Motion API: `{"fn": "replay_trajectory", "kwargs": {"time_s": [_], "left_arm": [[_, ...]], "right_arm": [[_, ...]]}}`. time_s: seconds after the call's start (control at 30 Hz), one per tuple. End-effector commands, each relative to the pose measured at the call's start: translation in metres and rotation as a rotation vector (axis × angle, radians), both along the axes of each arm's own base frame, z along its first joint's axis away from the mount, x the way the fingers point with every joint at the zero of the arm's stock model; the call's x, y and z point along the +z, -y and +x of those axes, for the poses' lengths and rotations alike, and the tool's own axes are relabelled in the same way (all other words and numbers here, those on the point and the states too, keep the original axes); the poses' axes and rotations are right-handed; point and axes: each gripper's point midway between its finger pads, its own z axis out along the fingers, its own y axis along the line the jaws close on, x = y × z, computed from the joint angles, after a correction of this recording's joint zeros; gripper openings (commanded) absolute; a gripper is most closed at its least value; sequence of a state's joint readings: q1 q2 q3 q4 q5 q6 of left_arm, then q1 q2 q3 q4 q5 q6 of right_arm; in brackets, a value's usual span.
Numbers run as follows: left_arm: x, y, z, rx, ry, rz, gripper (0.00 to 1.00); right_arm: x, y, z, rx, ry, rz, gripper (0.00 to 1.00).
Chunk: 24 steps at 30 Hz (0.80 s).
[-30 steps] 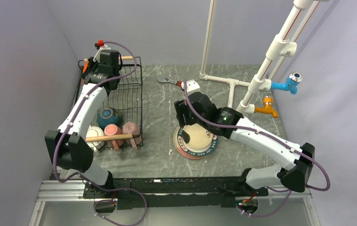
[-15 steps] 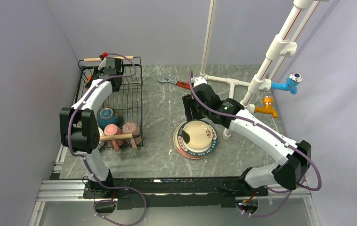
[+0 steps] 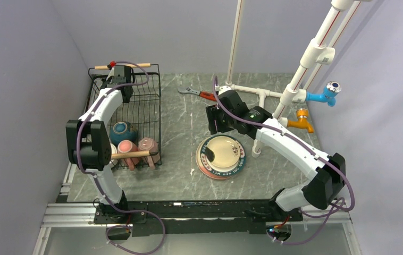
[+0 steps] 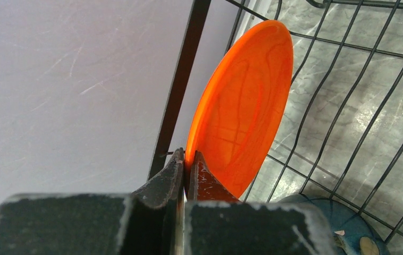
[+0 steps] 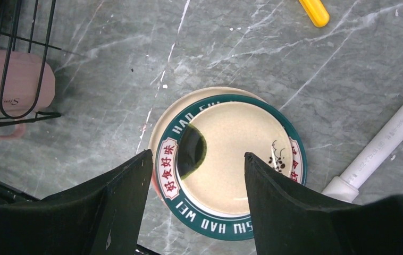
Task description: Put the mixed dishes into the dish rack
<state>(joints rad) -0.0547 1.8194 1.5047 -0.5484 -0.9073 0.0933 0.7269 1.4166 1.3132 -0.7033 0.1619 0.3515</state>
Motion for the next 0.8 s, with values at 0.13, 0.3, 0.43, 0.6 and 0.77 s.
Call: {"fn": "replay_trajectory", "kwargs": {"time_s": [0.13, 0.3, 0.43, 0.6, 0.77], "left_arm": [[-0.004, -0.003, 0.008, 0.004, 0.017, -0.031, 0.00], [0.003, -0.005, 0.005, 0.023, 0.012, -0.038, 0.00], [0.027, -0.007, 0.003, 0.026, 0.045, -0.017, 0.00], [0.044, -0.009, -0.002, 0.037, 0.061, -0.006, 0.00], [0.042, -0.010, -0.003, 0.025, 0.050, 0.006, 0.00]], "right_arm": [[0.019, -0.010, 0.011, 0.019, 0.042, 0.071, 0.66], [0.018, -0.007, 0.011, 0.017, 0.040, 0.079, 0.66], [0.017, -0.008, 0.012, 0.019, 0.039, 0.092, 0.66], [0.015, -0.010, 0.011, 0.029, 0.032, 0.100, 0.66], [0.013, -0.006, 0.008, 0.021, 0.031, 0.111, 0.66]]}}
